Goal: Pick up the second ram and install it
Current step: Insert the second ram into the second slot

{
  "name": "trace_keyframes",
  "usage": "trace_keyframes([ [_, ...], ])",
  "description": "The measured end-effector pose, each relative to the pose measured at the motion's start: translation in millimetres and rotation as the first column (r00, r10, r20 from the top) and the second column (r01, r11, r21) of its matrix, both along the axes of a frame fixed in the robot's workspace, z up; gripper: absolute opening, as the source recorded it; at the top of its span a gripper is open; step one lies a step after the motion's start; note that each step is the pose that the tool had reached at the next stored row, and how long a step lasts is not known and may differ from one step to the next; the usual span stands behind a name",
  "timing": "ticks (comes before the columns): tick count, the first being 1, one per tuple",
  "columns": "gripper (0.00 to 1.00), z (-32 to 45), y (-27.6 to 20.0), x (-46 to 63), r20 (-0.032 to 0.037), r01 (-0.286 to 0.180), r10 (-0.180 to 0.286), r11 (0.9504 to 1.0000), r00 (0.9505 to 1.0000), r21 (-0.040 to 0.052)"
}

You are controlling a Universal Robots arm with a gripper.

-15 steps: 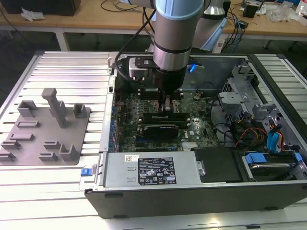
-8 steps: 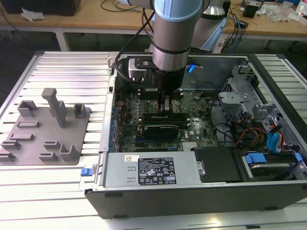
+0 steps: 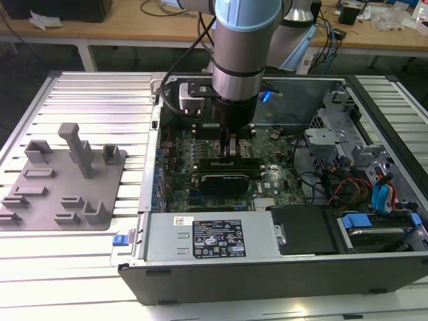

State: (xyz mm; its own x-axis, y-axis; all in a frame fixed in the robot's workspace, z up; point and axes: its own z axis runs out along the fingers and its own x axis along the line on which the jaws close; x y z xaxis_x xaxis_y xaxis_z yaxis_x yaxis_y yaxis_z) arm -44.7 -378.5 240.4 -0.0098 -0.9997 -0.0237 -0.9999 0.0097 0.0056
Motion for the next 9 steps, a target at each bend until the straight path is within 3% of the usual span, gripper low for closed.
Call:
trace_keyframes([
  [9, 0.09, -1.6, 1.0, 0.0, -0.0001, 0.0, 0.0, 1.0, 1.0, -0.0002],
])
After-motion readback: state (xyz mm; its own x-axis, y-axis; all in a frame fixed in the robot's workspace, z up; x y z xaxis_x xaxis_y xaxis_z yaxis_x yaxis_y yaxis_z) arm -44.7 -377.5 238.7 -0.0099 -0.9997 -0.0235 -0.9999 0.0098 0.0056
